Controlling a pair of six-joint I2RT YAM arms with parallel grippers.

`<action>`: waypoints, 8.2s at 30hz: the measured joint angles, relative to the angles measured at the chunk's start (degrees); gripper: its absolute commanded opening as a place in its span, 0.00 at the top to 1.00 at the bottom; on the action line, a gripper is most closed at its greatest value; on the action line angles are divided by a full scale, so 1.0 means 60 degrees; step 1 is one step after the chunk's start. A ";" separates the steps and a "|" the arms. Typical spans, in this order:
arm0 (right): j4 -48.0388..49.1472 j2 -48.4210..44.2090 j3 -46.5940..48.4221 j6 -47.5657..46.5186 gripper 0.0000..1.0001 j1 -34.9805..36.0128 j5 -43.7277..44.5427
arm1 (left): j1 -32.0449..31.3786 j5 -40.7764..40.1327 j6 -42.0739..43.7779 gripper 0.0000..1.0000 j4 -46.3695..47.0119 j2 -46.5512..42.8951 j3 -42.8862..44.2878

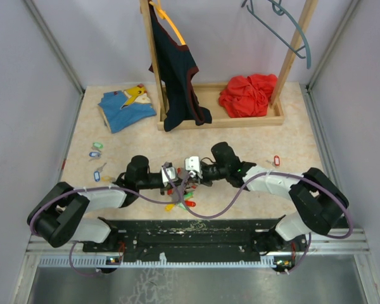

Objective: Put the keys on the keyring

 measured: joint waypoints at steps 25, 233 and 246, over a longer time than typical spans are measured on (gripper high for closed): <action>0.0047 0.0040 -0.0113 -0.0033 1.00 0.0087 0.0798 | 0.0000 -0.0299 -0.0543 1.00 0.0729 -0.0452 -0.0226; -0.1344 0.0237 0.1239 0.0849 1.00 0.0124 0.1202 | 0.0393 -0.0299 -0.2361 0.91 0.2011 0.0703 0.0004; -0.1373 0.0069 0.1290 0.1282 0.74 0.0182 0.1559 | 0.0423 -0.0168 -0.2364 1.00 0.2084 0.0703 -0.0004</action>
